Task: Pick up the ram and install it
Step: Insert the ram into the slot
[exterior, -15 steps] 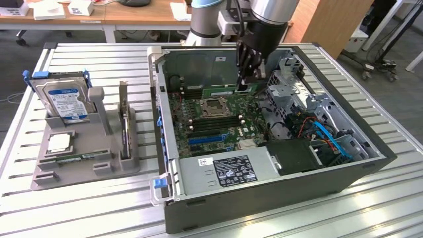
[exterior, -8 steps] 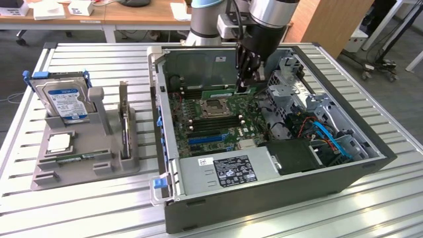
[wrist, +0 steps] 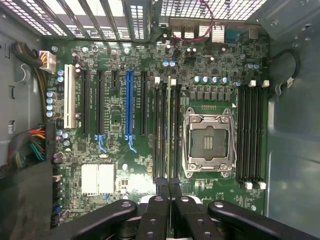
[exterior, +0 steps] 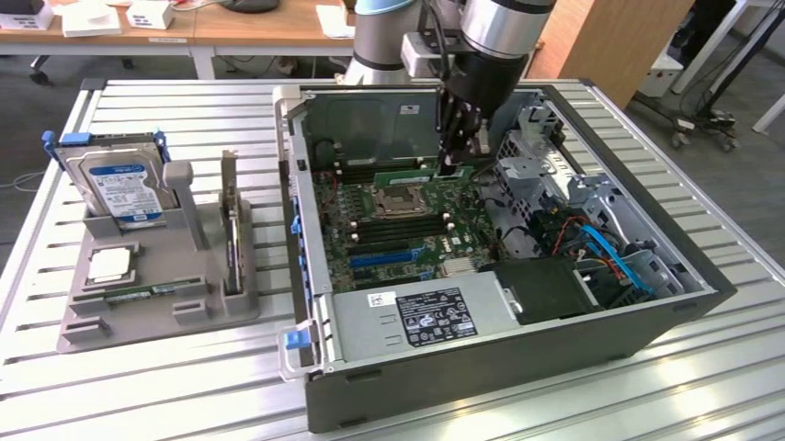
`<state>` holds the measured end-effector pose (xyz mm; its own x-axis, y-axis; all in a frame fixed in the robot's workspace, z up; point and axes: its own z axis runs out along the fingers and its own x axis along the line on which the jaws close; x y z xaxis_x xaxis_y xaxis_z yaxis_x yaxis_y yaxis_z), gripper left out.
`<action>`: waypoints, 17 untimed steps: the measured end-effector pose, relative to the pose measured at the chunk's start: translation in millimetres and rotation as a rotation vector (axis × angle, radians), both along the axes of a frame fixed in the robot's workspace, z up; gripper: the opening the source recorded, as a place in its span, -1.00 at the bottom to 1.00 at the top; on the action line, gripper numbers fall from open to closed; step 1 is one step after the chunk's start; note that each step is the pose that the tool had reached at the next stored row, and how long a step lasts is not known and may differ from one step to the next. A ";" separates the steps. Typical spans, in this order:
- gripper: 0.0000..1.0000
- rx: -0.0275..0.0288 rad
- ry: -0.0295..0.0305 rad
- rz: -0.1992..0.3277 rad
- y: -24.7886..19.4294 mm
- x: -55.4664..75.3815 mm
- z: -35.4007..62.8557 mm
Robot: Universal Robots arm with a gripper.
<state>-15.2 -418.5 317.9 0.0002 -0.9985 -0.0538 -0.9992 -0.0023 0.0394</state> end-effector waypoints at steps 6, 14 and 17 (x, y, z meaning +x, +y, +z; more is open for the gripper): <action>-0.79 -0.0002 0.0001 0.000 0.0 -0.1 -3.8; -0.79 0.0000 -0.0001 0.000 0.0 -2.7 -4.1; -0.79 0.0000 -0.0001 0.000 0.0 -6.3 -4.3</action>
